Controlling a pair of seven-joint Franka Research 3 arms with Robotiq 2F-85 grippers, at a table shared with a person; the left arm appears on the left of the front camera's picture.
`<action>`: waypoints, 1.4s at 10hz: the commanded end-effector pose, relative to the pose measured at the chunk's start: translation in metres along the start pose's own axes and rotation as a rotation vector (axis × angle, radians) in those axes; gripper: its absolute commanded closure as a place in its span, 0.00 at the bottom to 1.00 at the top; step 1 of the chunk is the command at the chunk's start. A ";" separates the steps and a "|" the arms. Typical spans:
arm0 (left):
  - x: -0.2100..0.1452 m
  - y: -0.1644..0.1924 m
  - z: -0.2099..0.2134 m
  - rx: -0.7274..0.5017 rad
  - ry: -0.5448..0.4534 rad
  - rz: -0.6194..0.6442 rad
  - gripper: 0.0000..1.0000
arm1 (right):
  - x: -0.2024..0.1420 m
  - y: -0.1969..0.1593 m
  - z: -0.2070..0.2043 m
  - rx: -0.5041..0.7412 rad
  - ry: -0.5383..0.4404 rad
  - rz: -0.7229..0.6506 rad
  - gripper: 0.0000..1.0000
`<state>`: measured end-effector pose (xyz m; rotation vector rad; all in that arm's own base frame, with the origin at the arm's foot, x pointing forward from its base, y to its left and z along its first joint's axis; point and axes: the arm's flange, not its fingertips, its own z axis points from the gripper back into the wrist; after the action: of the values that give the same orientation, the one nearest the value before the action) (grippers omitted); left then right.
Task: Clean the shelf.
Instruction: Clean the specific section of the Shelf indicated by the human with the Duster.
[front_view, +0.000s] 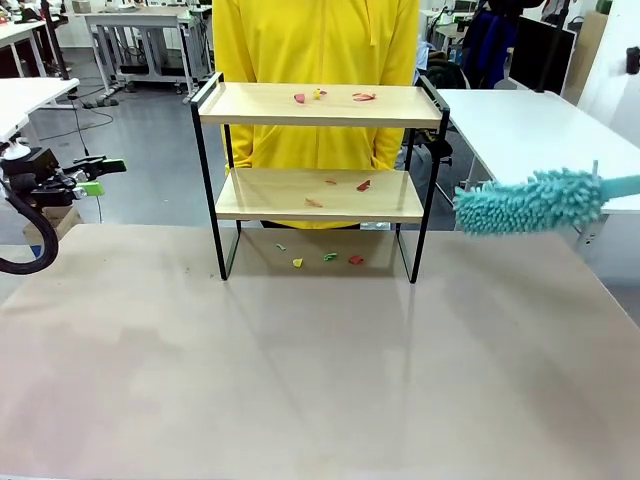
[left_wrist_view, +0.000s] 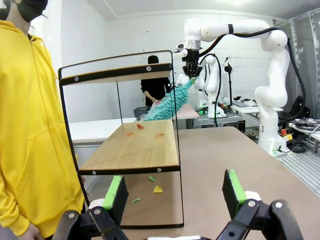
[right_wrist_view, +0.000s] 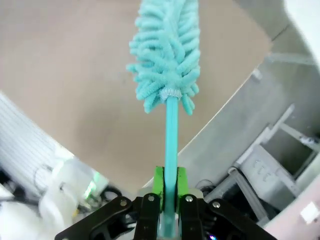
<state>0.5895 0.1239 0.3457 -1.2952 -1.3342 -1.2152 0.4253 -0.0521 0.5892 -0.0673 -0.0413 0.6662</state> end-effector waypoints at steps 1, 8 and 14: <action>0.003 0.000 0.000 0.000 0.005 -0.007 0.00 | -0.008 0.024 0.007 0.010 0.050 0.280 0.87; 0.003 0.000 0.000 0.000 0.005 -0.007 0.00 | 0.016 0.140 -0.026 0.165 0.046 0.810 0.87; 0.003 0.000 0.000 0.000 0.005 -0.007 0.00 | 0.014 0.146 -0.022 0.134 0.065 0.783 0.87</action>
<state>0.5895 0.1237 0.3456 -1.2956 -1.3341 -1.2152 0.3490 0.0730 0.5542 0.0401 0.1009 1.4451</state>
